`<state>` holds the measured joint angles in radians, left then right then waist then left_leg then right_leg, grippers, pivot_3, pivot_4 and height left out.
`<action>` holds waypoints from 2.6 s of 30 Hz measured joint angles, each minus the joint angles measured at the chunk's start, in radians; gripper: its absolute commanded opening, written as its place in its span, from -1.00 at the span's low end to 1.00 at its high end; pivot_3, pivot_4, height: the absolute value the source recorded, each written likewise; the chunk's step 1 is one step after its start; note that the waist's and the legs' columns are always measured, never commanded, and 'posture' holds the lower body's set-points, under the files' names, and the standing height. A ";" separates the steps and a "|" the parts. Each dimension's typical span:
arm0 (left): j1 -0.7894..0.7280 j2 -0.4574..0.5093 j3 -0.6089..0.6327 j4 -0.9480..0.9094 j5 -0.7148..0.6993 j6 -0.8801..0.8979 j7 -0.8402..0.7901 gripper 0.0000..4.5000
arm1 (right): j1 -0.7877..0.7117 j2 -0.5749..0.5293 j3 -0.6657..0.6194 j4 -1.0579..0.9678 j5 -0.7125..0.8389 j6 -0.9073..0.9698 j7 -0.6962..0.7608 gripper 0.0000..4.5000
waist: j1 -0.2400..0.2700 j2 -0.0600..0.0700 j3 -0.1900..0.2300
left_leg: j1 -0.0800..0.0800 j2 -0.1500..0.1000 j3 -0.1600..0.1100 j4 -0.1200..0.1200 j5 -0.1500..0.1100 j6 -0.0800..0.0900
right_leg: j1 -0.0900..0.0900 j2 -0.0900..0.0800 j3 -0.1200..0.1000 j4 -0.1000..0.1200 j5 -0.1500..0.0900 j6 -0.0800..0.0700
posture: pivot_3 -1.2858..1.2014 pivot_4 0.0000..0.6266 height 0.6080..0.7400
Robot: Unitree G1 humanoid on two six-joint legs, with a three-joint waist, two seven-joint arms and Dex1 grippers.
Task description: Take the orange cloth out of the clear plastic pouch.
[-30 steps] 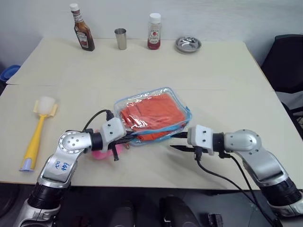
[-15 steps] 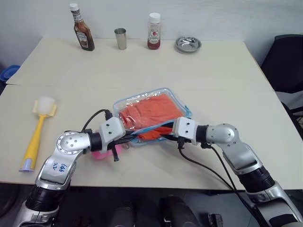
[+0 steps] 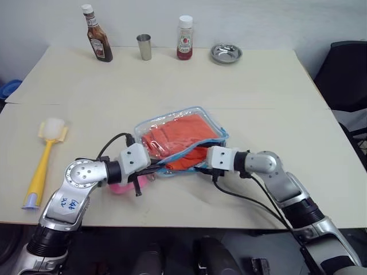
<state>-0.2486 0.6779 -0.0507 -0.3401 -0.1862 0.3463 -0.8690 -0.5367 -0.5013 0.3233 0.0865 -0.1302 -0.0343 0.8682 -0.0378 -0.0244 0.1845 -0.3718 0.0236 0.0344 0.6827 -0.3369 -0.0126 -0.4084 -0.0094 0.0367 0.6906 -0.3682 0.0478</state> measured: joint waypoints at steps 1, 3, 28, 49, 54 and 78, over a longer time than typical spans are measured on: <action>0.004 0.000 0.000 0.000 0.000 0.000 0.000 -1.00 | -0.006 0.006 0.001 0.009 -0.003 0.002 -0.001 0.62 | -0.001 0.000 0.000 | 0.000 0.000 0.000 0.000 0.000 0.000 | 0.000 0.000 0.000 0.000 0.000 0.000 | 0.03 -0.52 1.00; 0.011 0.000 0.000 -0.001 0.000 -0.002 0.000 -1.00 | -0.023 0.009 0.008 0.032 -0.010 -0.009 -0.002 0.44 | -0.002 0.000 0.000 | 0.000 0.000 0.000 0.000 0.000 0.000 | 0.000 0.000 0.000 0.000 0.000 0.000 | 0.03 -0.52 1.00; 0.038 0.010 -0.002 -0.001 0.012 -0.044 0.000 -1.00 | -0.081 0.091 -0.004 0.090 0.083 0.145 0.053 -0.21 | -0.016 0.000 0.000 | 0.000 0.000 0.000 0.000 0.000 0.000 | 0.000 0.000 -0.001 0.000 0.000 0.000 | 0.03 -0.52 1.00; -0.002 -0.009 -0.002 0.041 0.018 -0.039 0.045 -1.00 | -0.119 0.018 0.083 0.153 -0.083 -0.058 0.007 -0.99 | -0.008 -0.002 -0.001 | 0.000 -0.001 -0.001 0.000 0.000 0.000 | 0.001 -0.001 -0.001 0.000 0.000 0.000 | 0.03 -0.52 1.00; -0.024 -0.009 0.004 0.118 0.042 -0.059 0.081 -1.00 | -0.034 -0.082 0.066 0.031 -0.053 -0.124 0.079 -0.99 | -0.001 -0.002 -0.001 | 0.000 0.000 0.000 0.000 0.000 0.000 | 0.001 -0.001 -0.001 -0.001 0.000 0.000 | 0.03 -0.52 1.00; -0.119 0.010 0.011 0.302 0.097 -0.168 0.073 -1.00 | 0.484 -0.563 -0.296 -0.232 0.213 -0.264 0.300 -0.99 | 0.011 -0.002 -0.001 | 0.001 0.000 0.000 0.000 0.000 0.000 | 0.001 -0.001 0.000 -0.002 0.000 0.000 | 0.03 -0.52 1.00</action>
<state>-0.3677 0.6878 -0.0397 -0.0383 -0.0887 0.1780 -0.7961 -0.0527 -1.0643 0.0273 -0.1452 0.0830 -0.2985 1.1687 -0.0269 -0.0261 0.1834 -0.3713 0.0235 0.0346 0.6823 -0.3371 -0.0124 -0.4069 -0.0099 0.0363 0.6891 -0.3682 0.0478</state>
